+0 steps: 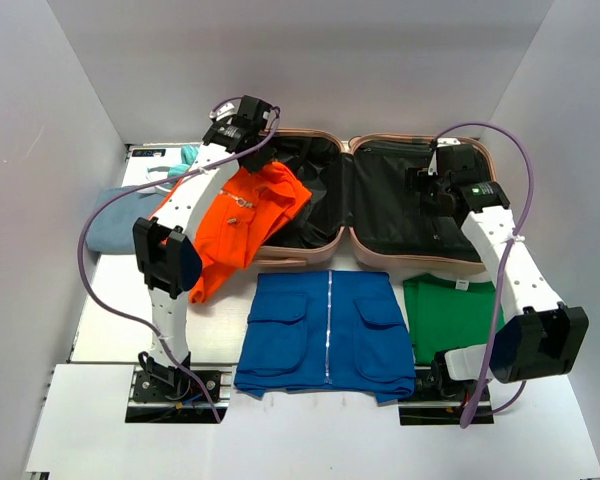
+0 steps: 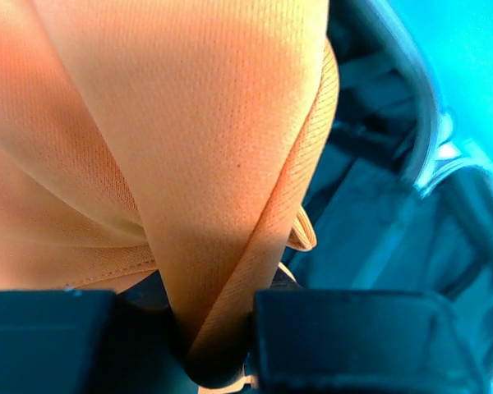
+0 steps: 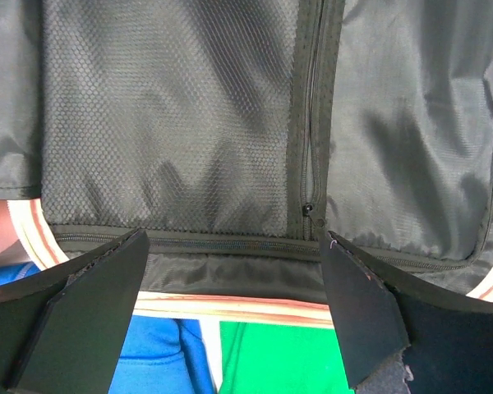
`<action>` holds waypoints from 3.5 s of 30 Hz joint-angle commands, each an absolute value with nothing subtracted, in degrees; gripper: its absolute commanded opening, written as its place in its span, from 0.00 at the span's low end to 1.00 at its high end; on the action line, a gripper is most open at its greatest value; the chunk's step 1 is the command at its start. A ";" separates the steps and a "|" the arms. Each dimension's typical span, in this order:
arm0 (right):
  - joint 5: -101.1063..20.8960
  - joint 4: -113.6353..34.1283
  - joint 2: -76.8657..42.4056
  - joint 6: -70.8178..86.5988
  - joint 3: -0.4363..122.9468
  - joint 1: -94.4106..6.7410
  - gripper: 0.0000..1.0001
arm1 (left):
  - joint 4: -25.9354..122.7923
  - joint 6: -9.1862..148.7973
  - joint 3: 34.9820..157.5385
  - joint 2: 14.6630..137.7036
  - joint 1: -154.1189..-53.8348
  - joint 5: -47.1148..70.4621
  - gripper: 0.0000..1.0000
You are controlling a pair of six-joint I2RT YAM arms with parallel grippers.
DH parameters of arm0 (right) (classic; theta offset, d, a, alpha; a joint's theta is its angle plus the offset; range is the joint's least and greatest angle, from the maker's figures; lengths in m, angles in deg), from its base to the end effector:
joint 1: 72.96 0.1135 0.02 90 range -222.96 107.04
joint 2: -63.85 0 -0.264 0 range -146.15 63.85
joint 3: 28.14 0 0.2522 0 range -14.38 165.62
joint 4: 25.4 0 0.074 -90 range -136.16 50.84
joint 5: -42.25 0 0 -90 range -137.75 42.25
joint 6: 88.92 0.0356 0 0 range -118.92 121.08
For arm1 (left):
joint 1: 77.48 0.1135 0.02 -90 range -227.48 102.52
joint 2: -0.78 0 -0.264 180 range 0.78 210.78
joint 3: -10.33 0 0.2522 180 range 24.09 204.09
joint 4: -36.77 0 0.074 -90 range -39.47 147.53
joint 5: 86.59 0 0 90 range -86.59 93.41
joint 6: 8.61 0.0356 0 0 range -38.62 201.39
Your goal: Pack the luggage
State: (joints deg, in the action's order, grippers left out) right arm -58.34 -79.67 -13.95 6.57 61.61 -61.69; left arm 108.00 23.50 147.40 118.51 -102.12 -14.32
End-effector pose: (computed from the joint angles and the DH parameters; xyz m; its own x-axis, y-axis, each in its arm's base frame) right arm 0.2872 0.0506 0.3504 -0.6629 -0.0362 -0.7478 0.0046 0.9986 -0.0524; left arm 0.4112 -0.1767 0.3458 -0.5718 -0.6253 -0.5310 -0.4855 0.7797 -0.3954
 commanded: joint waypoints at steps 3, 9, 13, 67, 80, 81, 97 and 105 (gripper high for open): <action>-60.49 -80.38 -14.90 5.91 62.17 -61.80 0.90 | 88.01 19.33 149.70 110.91 -103.75 -13.98 0.00; -62.07 -81.17 -15.60 6.00 61.82 -61.89 0.90 | 86.30 18.47 149.15 111.95 -106.12 -17.59 0.00; -62.25 -81.34 -16.65 6.70 61.56 -61.97 0.90 | 85.51 15.22 150.39 116.52 -108.49 -19.52 0.00; -67.52 -81.17 -20.43 10.57 56.28 -62.06 0.90 | 53.97 24.44 149.26 125.58 -110.79 -32.89 0.00; -62.43 -84.07 -23.07 11.72 56.64 -61.80 0.90 | 39.01 23.99 158.56 143.50 -106.75 -35.26 0.72; -61.64 -84.68 -22.90 11.54 56.90 -61.63 0.90 | 38.67 23.99 157.17 143.08 -106.48 -33.95 0.93; -42.40 -87.15 -24.82 -1.36 73.77 -55.39 0.90 | 90.44 51.94 135.19 101.61 -99.39 -23.48 1.00; -33.42 -86.33 -44.20 -7.97 91.16 -47.22 0.90 | 106.77 58.34 136.84 106.57 -93.74 -4.87 1.00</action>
State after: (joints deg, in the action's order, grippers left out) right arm -38.01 -85.00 -36.75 -3.44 86.55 -49.54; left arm 92.86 52.89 136.93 98.25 -92.09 -14.65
